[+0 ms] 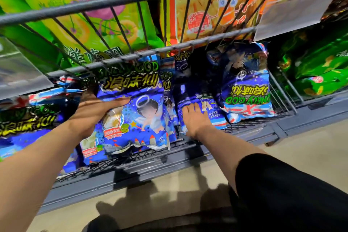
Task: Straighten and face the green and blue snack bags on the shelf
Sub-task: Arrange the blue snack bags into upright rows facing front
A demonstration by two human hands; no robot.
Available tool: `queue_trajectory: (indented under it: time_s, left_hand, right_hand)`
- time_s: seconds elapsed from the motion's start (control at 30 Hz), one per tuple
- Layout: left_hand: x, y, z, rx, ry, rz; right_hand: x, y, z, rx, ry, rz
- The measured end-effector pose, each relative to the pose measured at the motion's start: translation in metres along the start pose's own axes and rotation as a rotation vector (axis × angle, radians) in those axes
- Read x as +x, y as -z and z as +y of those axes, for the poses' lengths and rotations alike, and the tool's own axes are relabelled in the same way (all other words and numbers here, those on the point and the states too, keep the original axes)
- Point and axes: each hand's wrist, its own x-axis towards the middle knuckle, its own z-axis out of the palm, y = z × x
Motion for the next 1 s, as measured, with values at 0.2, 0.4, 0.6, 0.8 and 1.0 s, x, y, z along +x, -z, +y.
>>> queue_trajectory:
  time_s: [0.2, 0.4, 0.6, 0.8, 1.0]
  left_hand:
    - [0.015, 0.014, -0.011, -0.015, 0.020, -0.025]
    - [-0.005, 0.006, -0.002, -0.065, -0.017, -0.069]
    - [-0.029, -0.011, 0.001, -0.110, -0.049, 0.009]
    - [-0.054, -0.021, -0.013, -0.254, 0.050, -0.058]
    - [-0.085, -0.045, -0.023, -0.359, 0.054, -0.036]
  right_hand:
    - [-0.014, 0.016, 0.013, -0.007, 0.035, 0.249]
    - [-0.042, 0.069, 0.011, 0.053, -0.065, 0.566]
    - [-0.066, 0.127, 0.015, 0.667, -0.380, 0.697]
    - [-0.099, 0.116, 0.060, 1.159, -0.420, 0.739]
    - [-0.151, 0.085, 0.100, 1.743, -0.474, 0.702]
